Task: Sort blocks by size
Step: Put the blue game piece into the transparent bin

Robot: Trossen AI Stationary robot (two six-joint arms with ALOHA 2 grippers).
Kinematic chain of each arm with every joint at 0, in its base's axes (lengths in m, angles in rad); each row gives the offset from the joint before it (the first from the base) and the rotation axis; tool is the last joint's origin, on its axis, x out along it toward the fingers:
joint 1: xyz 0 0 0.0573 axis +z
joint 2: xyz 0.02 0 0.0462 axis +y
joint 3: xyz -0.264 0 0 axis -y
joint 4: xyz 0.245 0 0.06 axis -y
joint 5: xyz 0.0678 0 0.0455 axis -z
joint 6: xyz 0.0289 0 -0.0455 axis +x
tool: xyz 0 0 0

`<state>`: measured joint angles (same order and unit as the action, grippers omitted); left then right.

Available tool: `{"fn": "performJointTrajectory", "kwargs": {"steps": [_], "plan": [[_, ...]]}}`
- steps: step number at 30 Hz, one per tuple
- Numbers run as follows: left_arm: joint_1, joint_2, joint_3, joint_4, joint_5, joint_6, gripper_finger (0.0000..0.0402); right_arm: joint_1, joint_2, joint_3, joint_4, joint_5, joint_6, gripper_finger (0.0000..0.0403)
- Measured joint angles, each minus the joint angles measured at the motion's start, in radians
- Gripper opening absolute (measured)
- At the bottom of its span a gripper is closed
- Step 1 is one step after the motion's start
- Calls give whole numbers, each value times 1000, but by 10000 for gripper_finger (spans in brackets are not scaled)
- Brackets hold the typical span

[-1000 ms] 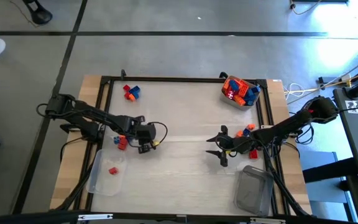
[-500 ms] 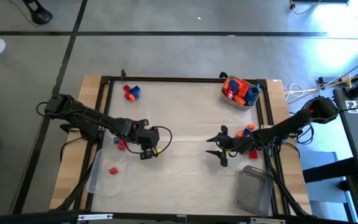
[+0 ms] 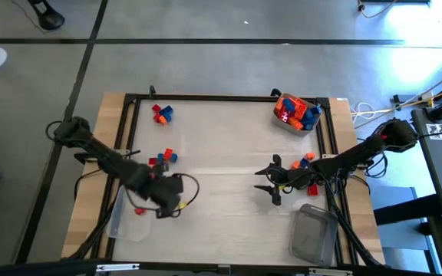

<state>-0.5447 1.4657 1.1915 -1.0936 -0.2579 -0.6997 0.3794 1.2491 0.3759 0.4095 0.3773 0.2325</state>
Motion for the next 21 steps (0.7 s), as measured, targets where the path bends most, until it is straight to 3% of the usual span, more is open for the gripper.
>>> {"fn": "performJointTrajectory", "kwargs": {"steps": [13,21], "plan": [[-308,-136,-8,-178,-50,-431,94,0,0,0,0,0,-1,237],[-438,-140,-52,-238,-135,-587,95,0,0,0,0,7,-5,237]]}}
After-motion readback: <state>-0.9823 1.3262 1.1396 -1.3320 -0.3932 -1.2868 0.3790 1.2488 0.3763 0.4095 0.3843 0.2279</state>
